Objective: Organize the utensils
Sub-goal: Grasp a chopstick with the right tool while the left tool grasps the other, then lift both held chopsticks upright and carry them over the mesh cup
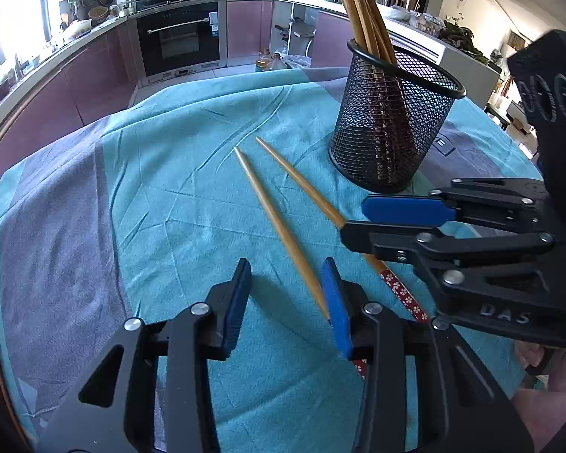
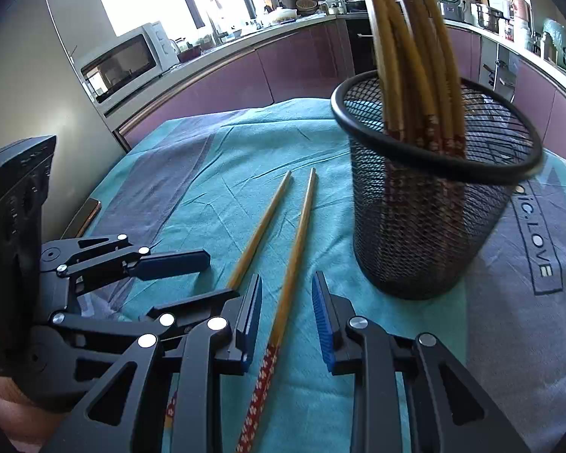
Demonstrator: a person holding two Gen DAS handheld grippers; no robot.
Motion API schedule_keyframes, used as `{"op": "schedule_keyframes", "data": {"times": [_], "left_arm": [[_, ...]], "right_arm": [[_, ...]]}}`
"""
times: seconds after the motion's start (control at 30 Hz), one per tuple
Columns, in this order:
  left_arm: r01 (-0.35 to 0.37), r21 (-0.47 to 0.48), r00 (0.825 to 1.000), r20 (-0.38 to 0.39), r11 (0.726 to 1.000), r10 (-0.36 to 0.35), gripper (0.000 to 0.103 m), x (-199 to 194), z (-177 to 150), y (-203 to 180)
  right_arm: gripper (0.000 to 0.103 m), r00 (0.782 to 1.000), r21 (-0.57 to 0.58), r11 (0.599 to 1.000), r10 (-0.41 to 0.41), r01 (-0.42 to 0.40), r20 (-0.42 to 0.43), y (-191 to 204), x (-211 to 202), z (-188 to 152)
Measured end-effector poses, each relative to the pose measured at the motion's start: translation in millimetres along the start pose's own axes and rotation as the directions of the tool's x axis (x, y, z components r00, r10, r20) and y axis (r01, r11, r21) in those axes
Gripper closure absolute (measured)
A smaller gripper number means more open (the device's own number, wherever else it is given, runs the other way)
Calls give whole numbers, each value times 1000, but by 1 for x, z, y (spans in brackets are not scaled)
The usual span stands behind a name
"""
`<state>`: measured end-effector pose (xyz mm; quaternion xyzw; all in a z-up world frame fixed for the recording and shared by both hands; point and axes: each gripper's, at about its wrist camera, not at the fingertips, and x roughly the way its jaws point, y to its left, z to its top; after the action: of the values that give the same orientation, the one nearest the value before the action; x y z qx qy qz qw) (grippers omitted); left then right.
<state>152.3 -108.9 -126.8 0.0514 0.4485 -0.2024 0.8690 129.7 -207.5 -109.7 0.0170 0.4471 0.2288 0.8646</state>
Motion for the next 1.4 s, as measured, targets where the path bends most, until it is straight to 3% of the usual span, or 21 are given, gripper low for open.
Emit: {"op": "schedule_keyframes", "data": {"times": [0.2,0.37,0.67,0.8,1.0,1.4], "left_arm": [[16,8,1000,3,1000,-16,76,-3,-4,4],[11,-4,1000,5,1000,-11,76,-3,-3,7],[8,-32,1000,-11,999,-8,76,6,9,13],[-8,-55,1000,-9,998,7,89,11,13,13],[5,-124,1000,0,992,-5,95,11,12,19],[33,-131,998,48,991,-27,95,-12,7,17]], "right_arm": [[86,1000,-8,1000,-25,25,-13,-2,6,-2],[94,1000,9,1000,-29,29,-10,-5,4,-5],[94,998,-9,998,-56,56,-8,-3,4,-8],[95,999,-4,998,-55,55,1,-2,5,-8],[97,999,34,999,-35,34,15,-8,1,-10],[97,996,35,999,29,-32,83,-8,-30,-10]]}}
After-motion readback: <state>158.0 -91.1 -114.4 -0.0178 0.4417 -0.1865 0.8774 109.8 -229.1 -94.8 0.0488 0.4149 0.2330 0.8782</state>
